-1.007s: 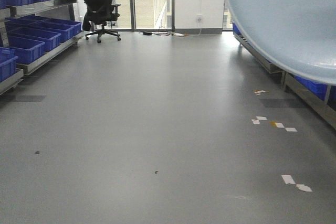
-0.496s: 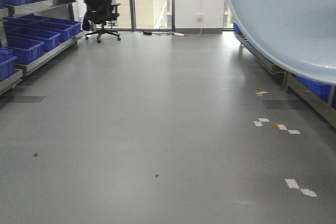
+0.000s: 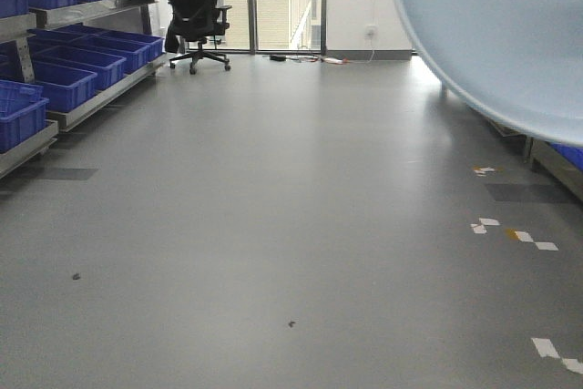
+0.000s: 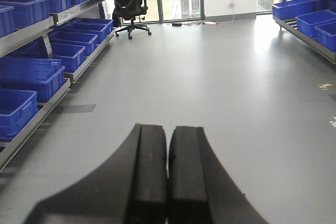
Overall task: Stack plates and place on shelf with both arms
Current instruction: 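Drive forward across the room holding the plates in the right gripper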
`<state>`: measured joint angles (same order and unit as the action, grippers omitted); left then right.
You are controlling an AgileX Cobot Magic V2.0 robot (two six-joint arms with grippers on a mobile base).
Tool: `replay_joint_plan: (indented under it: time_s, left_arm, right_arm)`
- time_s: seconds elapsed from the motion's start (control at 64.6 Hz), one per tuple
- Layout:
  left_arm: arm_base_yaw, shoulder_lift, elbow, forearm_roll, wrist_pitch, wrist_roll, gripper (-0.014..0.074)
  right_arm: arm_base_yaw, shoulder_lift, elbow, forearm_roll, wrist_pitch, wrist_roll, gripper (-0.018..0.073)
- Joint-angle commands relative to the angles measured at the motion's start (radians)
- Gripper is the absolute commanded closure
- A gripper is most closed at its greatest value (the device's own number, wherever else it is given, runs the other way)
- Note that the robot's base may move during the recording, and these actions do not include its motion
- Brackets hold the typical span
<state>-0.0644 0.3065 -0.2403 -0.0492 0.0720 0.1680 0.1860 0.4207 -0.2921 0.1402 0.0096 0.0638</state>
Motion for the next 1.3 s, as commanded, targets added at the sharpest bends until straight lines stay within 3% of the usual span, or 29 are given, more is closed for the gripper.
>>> replay_joint_plan:
  time_s: [0.0,1.286]
  left_arm:
    - [0.003,0.006,-0.031,0.000,-0.088,-0.005,0.0516]
    - [0.003,0.006,-0.031,0.000,-0.088,-0.005,0.0516]
  right_arm:
    - [-0.005,0.002,-0.034,-0.005,-0.104,-0.003,0.0511]
    - [-0.005,0.002,-0.034,-0.005,-0.104,-0.003,0.0511]
